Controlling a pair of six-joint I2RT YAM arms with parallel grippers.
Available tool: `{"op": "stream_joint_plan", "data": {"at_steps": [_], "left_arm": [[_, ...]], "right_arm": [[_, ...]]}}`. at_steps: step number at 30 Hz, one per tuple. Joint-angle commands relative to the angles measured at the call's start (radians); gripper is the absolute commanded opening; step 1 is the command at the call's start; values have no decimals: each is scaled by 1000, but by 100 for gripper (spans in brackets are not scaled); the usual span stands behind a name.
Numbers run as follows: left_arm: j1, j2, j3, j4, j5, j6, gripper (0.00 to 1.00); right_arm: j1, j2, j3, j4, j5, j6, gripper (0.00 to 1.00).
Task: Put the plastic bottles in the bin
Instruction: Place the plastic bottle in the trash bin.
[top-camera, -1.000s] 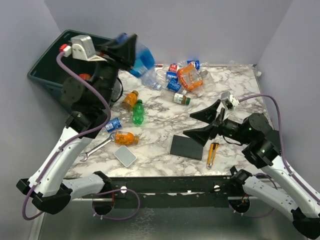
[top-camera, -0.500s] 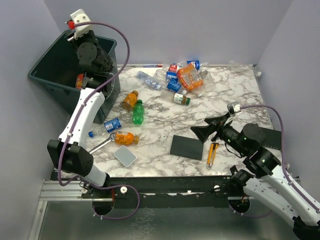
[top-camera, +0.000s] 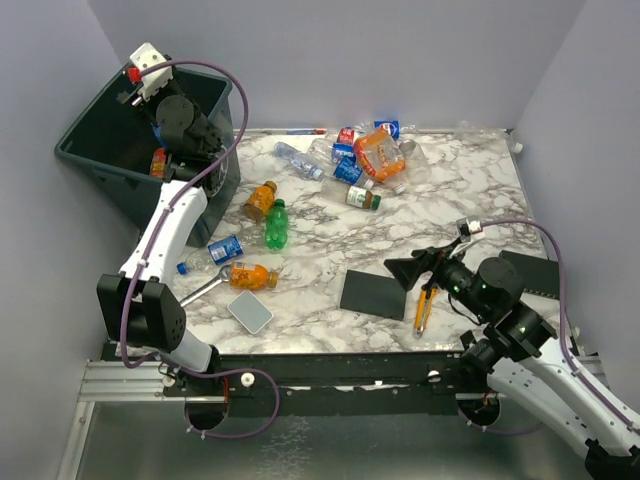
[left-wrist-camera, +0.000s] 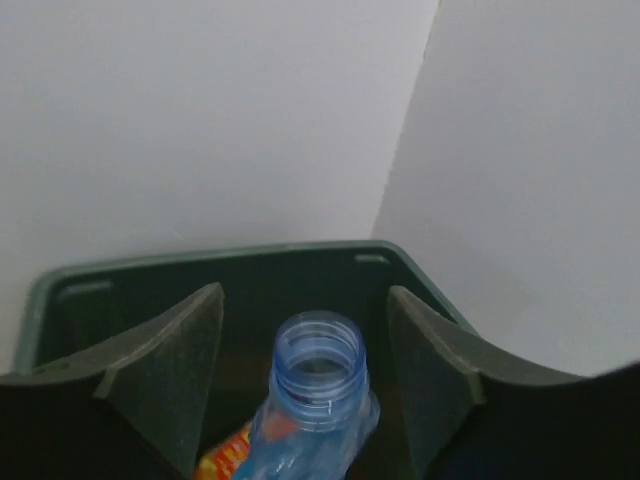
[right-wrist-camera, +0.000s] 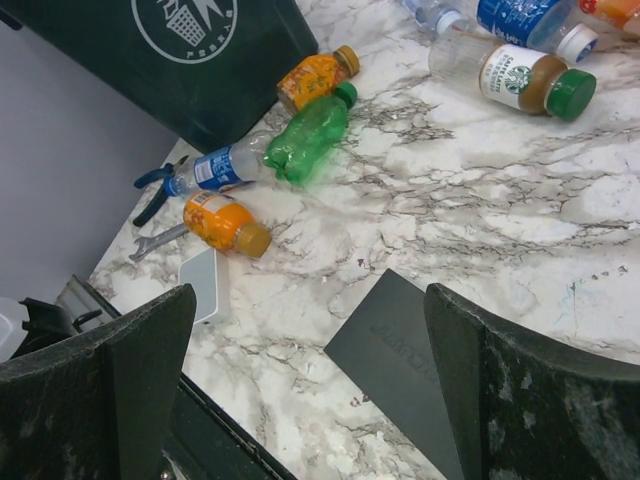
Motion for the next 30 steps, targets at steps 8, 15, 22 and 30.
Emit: {"op": "stream_joint_plan", "data": {"at_steps": [8, 15, 22, 30], "left_arm": [[-87, -104, 108, -203, 73, -106, 99], [-370, -192, 127, -450, 335, -188, 99], [-473, -311, -137, -648, 767, -413, 99], [-476, -549, -579, -652, 785, -483, 99]], "right_arm": [[4, 83, 96, -96, 107, -33, 100], [4, 152, 160, -72, 334, 3, 100], [-36, 459, 372, -184, 500, 18, 100], [-279, 609, 303, 104, 279, 208, 100]]}}
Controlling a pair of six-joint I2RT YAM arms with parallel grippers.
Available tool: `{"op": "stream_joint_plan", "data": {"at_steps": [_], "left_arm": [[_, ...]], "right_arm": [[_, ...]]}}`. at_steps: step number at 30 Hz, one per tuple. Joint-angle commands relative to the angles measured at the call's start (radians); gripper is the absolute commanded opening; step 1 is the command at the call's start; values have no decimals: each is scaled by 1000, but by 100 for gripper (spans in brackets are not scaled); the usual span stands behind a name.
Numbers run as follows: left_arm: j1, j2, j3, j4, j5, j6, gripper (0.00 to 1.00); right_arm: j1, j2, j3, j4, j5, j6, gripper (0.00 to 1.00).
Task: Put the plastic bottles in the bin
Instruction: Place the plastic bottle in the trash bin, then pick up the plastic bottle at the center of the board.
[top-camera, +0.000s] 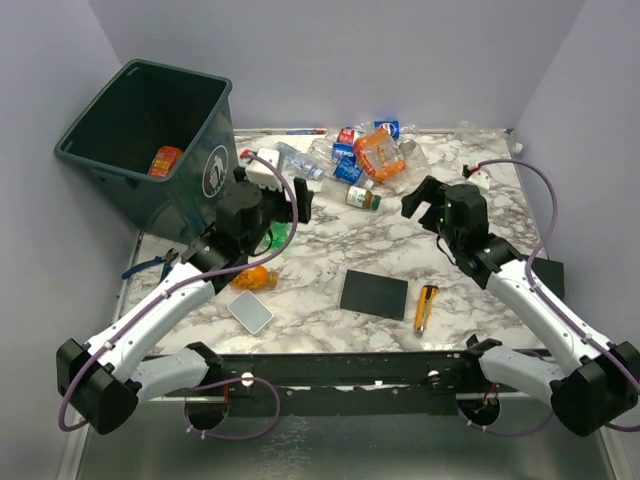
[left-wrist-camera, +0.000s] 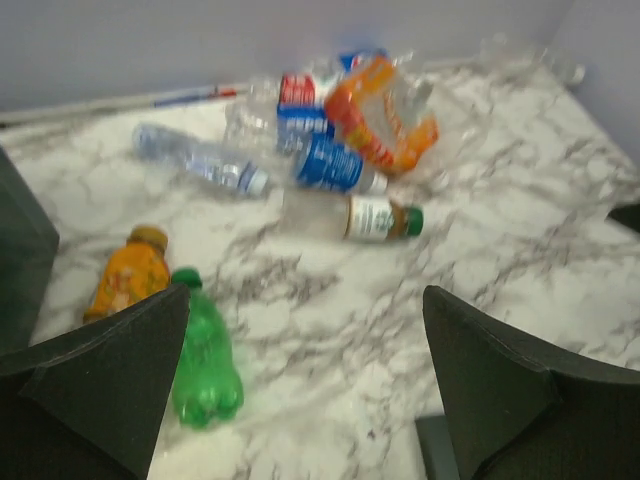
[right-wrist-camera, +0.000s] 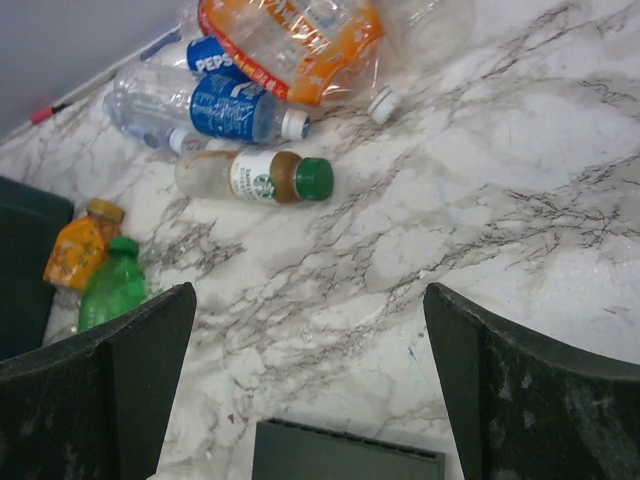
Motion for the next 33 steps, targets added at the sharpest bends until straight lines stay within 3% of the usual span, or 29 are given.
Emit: {"op": "stream_joint_plan", "data": {"at_steps": [1, 4, 9, 15, 26, 33], "left_arm": [[0, -161, -176, -38, 39, -77, 99], [0, -235, -268, -23, -1, -100, 99], [1, -307, -378, 2, -68, -161, 99], [1, -346, -489, 25, -74, -210, 99], [1, -299, -498, 51, -42, -175, 99], [1, -278, -501, 50, -39, -159, 99]], "right_arm": [[-102, 52, -54, 201, -69, 136, 99], [-183, 139, -43, 270, -105, 208, 98], [-207, 387, 71, 318, -54, 154, 98], [-324, 635, 227, 370, -93, 116, 97], [-413, 1035, 602, 414, -382, -131, 100], [-424, 1195, 791, 328, -446, -204, 100]]}}
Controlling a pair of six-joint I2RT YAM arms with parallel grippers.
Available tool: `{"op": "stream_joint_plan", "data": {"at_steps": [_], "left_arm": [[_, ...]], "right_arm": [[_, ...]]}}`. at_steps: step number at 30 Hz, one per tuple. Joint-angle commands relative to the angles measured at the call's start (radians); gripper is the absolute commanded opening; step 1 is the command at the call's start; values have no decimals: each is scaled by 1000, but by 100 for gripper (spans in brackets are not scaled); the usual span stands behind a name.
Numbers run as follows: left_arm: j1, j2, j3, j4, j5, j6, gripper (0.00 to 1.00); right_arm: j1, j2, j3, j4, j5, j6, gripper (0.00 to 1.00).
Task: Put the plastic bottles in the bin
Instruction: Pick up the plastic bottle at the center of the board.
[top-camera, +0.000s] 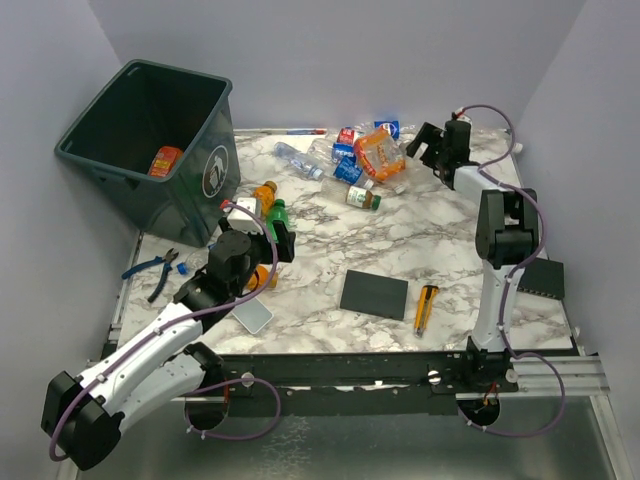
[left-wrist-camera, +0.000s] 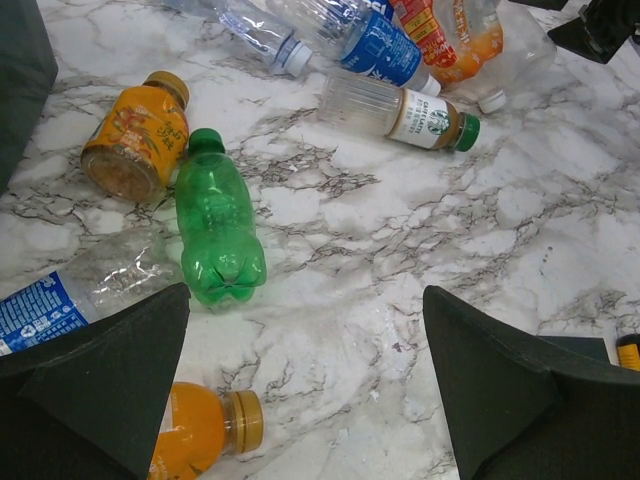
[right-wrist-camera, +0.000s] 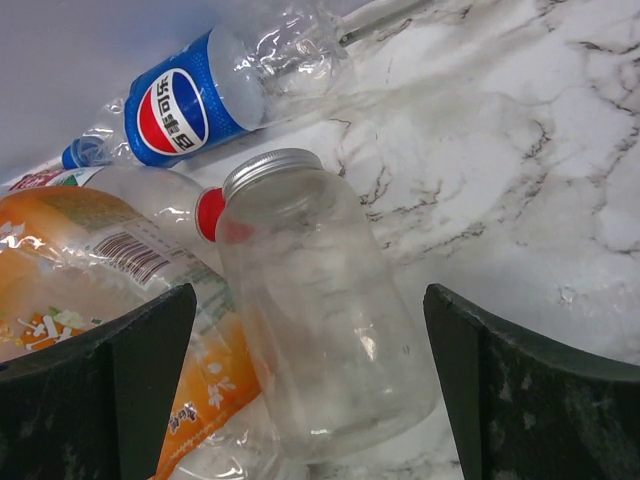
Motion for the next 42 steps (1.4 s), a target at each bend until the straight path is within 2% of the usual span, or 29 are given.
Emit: {"op": "stream_joint_plan", "data": {"at_steps": [1, 7, 13, 20, 26, 30, 34, 39, 42], "left_arm": [[2, 11, 2, 21, 8, 17, 99], [2, 38, 12, 21, 26, 19, 99], [2, 35, 11, 20, 33, 19, 99], [2, 7, 4, 21, 23, 18, 99], [1, -20, 1, 21, 12, 16, 99], [1, -40, 1, 21, -10, 3, 99], [1, -49, -1, 30, -75, -40, 99], [3, -68, 18, 76, -184, -150, 99], [1, -63, 90, 96, -114, -150, 99]], "right_arm": [[-8, 77, 89, -55, -90, -73, 100], [-8, 114, 90, -64, -125, -61, 99], [-9, 90, 12, -26, -144, -48, 90], [-9, 17, -93, 45, -189, -7, 62], [-8, -106, -196, 85, -182, 13, 50], [0, -261, -312, 112, -132, 37, 46], [60, -514, -473, 179, -90, 41, 44], [265, -900, -670, 223, -70, -86, 41], [390, -1102, -806, 275, -188, -125, 39]]}}
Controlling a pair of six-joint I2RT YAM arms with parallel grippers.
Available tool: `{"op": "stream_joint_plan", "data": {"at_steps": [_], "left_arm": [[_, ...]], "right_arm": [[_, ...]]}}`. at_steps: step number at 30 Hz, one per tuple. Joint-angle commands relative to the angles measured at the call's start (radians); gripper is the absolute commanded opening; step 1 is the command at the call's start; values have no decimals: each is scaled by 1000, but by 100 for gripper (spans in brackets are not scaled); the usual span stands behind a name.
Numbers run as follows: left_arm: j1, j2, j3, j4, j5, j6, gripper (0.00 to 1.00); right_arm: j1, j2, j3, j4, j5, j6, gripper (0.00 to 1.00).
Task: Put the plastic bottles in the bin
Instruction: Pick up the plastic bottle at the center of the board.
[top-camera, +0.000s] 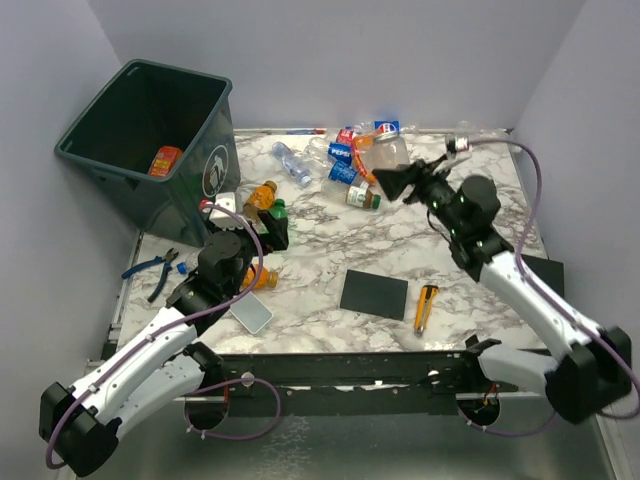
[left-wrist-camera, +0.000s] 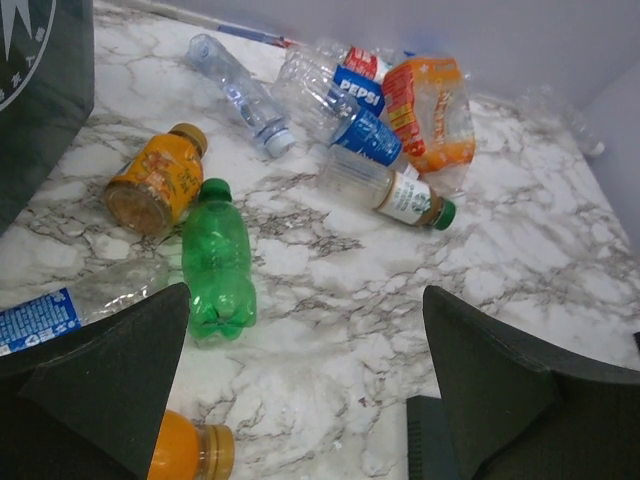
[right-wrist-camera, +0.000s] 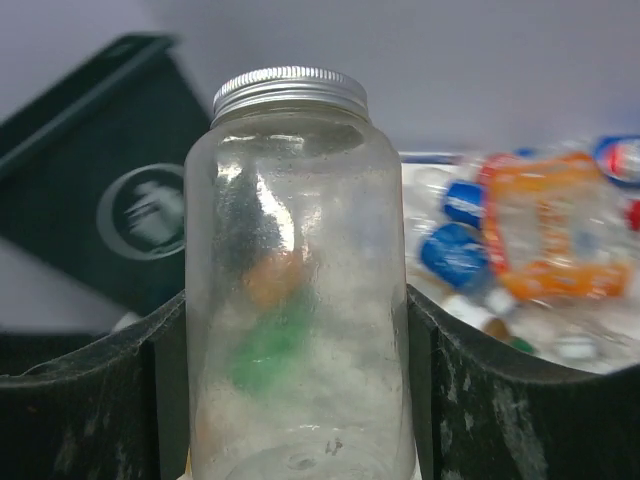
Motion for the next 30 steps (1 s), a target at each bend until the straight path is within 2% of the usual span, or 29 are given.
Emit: {"op": "stream_joint_plan", "data": {"at_steps": [1, 5, 11, 14, 17, 24, 30], "left_arm": [[2, -3, 116, 81, 36, -57, 99], [2, 43, 214, 196, 286, -48, 99], [3, 165, 309, 402, 562, -196, 99], [3, 268, 360, 499, 745, -303, 99], [-1, 340, 381, 564, 854, -382, 99], [-73, 401, 372, 606, 886, -379, 99], [-125, 416, 353, 607, 861, -341, 99]], "right_arm": [[154, -250, -193, 109, -155, -76, 39], [214, -435, -328, 194, -329, -7, 35], [223, -578, -502, 346, -447, 60, 31], [226, -596, -591, 497, -449, 125, 28], [228, -611, -665, 641, -378, 185, 26], [237, -528, -705, 852, -299, 296, 24], [272, -457, -665, 874, -296, 301, 23]]}}
